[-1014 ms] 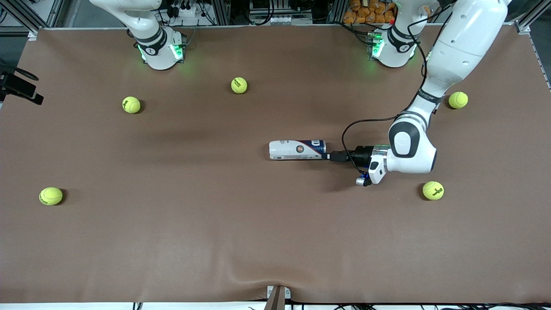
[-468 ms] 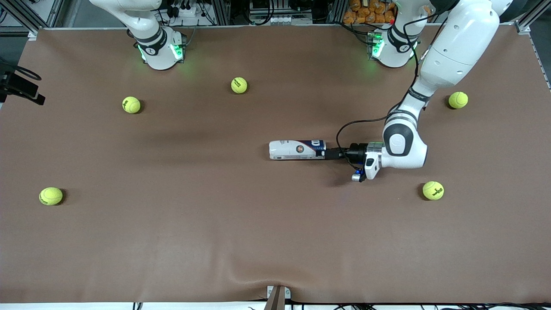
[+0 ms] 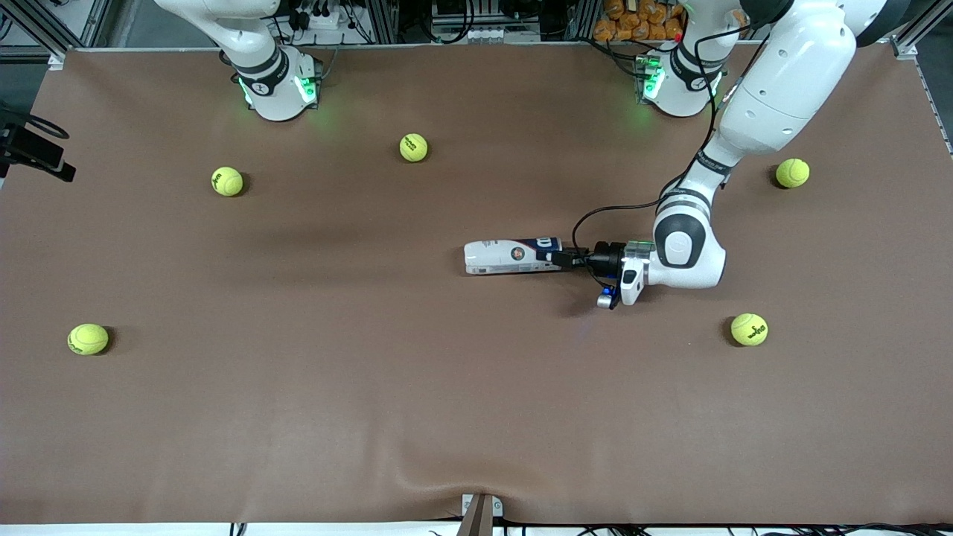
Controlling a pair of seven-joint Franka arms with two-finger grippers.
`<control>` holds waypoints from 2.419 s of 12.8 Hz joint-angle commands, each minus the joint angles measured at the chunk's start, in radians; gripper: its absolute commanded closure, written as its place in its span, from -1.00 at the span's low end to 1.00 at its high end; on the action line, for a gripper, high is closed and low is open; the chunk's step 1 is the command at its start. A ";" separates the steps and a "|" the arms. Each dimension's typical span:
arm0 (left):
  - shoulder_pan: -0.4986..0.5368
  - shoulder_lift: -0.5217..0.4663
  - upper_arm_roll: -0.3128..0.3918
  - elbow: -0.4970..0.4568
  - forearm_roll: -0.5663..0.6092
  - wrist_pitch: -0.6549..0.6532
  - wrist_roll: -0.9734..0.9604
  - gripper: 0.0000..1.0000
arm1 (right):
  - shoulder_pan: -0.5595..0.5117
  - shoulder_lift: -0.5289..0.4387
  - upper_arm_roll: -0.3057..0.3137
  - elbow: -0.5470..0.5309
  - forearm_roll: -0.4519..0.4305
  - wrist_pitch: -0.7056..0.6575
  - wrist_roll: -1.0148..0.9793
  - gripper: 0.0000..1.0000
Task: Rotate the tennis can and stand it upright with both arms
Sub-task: 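Grasp the can's open end with the left gripper, then lift the can with the left gripper and rotate it upright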
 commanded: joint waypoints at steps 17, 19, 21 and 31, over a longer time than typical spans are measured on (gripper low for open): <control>-0.158 -0.127 -0.011 0.459 0.611 -0.060 -1.260 1.00 | -0.007 -0.018 0.004 -0.014 -0.001 0.006 -0.014 -1.00; -0.208 -0.116 -0.012 0.528 0.639 -0.060 -1.355 1.00 | -0.007 -0.018 0.004 -0.014 -0.001 0.006 -0.014 -1.00; -0.273 -0.093 -0.003 0.584 0.691 -0.059 -1.465 1.00 | -0.007 -0.018 0.004 -0.014 -0.001 0.006 -0.014 -1.00; -0.825 -0.001 0.475 0.736 0.806 0.069 -1.789 1.00 | -0.009 -0.015 0.004 -0.014 0.004 0.038 -0.005 -1.00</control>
